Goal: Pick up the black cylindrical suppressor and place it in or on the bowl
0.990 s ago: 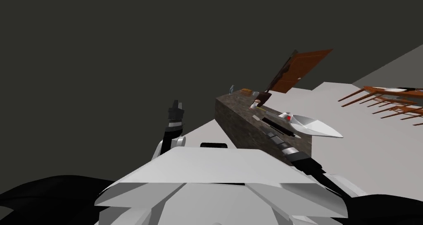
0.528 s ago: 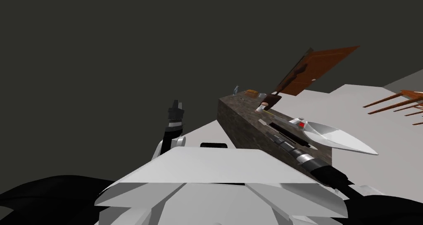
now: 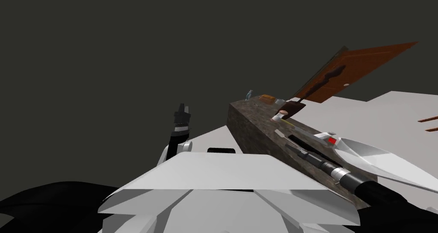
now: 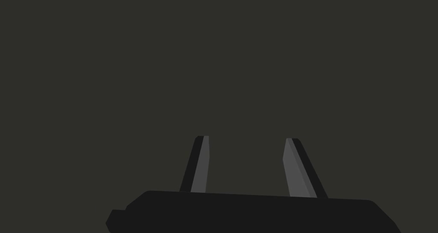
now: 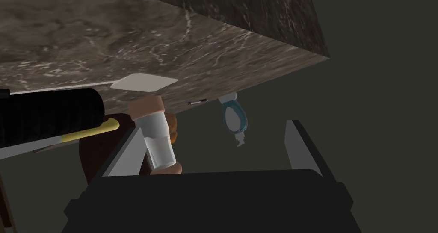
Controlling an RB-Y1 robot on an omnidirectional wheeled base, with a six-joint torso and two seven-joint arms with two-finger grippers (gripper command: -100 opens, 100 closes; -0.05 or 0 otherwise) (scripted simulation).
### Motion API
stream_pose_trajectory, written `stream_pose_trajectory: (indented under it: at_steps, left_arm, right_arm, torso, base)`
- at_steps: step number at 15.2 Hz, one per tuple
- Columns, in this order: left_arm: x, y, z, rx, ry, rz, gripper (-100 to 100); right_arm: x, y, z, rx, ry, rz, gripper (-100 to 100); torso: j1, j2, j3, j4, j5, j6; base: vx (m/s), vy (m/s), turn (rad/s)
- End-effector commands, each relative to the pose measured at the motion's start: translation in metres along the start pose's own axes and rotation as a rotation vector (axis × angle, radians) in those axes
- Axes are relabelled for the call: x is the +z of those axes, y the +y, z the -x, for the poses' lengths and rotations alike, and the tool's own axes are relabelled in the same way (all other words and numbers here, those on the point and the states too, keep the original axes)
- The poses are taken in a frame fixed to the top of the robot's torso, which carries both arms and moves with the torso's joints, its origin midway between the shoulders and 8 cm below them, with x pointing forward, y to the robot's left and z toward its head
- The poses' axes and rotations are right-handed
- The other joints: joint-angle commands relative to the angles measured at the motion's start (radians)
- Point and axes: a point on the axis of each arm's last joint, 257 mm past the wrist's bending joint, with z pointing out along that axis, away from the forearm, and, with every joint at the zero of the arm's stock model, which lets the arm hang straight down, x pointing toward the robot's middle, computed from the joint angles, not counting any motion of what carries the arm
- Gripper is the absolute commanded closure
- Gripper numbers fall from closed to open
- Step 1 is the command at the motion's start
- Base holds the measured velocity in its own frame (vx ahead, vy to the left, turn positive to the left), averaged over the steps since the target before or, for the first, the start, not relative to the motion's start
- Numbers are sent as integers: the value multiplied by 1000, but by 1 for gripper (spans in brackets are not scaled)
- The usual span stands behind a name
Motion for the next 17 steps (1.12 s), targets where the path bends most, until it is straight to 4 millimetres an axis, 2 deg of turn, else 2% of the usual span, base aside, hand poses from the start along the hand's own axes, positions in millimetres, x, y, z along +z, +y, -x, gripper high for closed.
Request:
stream_pose_trajectory:
  at_steps: [1, 2, 3, 4, 5, 6, 7, 8, 9, 10, 11, 12, 13, 14, 15, 16, 17]
  left_arm:
    - [0, 0, 0, 0, 0, 0, 0]
    - [0, 0, 0, 0, 0, 0, 0]
    - [0, 0, 0, 0, 0, 0, 0]
    - [0, 0, 0, 0, 0, 0, 0]
    - [0, 0, 0, 0, 0, 0, 0]
    - [0, 0, 0, 0, 0, 0, 0]
    - [0, 0, 0, 0, 0, 0, 0]
    - [0, 0, 0, 0, 0, 0, 0]
    - [0, 0, 0, 0, 0, 0, 0]
    - [0, 0, 0, 0, 0, 0, 0]
    - [0, 0, 0, 0, 0, 0, 0]
    - [0, 0, 0, 0, 0, 0, 0]
    - [0, 0, 0, 0, 0, 0, 0]
    - [0, 0, 0, 0, 0, 0, 0]
    - [0, 0, 0, 0, 0, 0, 0]
    - [0, 0, 0, 0, 0, 0, 0]
    - [0, 0, 0, 0, 0, 0, 0]
  right_arm:
    - [-7, -15, -3, -50, 46, -22, -100]
    - [-7, -15, -3, -50, 46, -22, -100]
    - [-18, -32, -9, -99, 102, -50, -100]
    - [-18, -33, -8, -104, 105, -51, -100]
    - [-30, -49, -15, -146, 160, -78, -100]
    - [-29, -49, -13, -155, 164, -75, -100]
    - [-42, -64, -21, -195, 220, -97, -100]
    - [-41, -63, -19, -202, 223, -94, -100]
    - [-53, -76, -27, -240, 281, -111, -100]
    - [-52, -76, -25, -245, 283, -109, -100]
    - [-64, -87, -33, -284, 344, -119, -100]
    - [-64, -87, -33, -284, 344, -119, -100]
    - [-76, -96, -41, -318, 405, -126, -100]
    - [-76, -96, -41, -318, 405, -126, -100]
    - [-89, -104, -51, -348, 467, -128, -100]
    - [-89, -104, -51, -348, 467, -128, -100]
    - [-103, -110, -63, -371, 529, -127, -100]
  torso:
    - [0, 0, 0, 0, 0, 0]
    - [0, 0, 0, 0, 0, 0]
    - [0, 1, 0, 0, 0, 0]
    - [0, 1, 0, 0, 0, 0]
    - [0, 0, 0, 0, 0, 0]
    - [-1, -2, -1, 0, 0, -1]
    - [-2, -2, -1, 0, -1, 0]
    - [-2, -2, -1, -1, -1, -1]
    - [-3, -2, -1, 0, -1, 0]
    - [-3, -2, -1, 0, -1, -1]
    - [-3, -2, -1, 0, -1, 0]
    - [-3, -2, -1, 0, -1, 0]
    - [-3, -2, -1, 0, -1, 0]
    - [-2, -2, -1, 0, -1, 0]
    - [-2, -2, -1, 0, -1, 0]
    - [-2, -2, -1, 0, -1, 0]
    - [-2, -1, -1, 0, -1, 0]
  base:
    - [61, -40, 149]
    - [47, -35, 80]
    - [51, -30, 141]
    - [67, -38, 165]
    - [105, -57, 230]
    - [102, -65, 181]
    - [81, -71, 197]
    - [74, -74, 178]
    - [87, -79, 201]
    - [77, -80, 156]
    - [77, -80, 176]
    - [73, -74, 142]
    - [82, -66, 181]
    - [76, -68, 146]
    - [70, -76, 139]
    - [63, -77, 127]
    - [54, -80, 178]
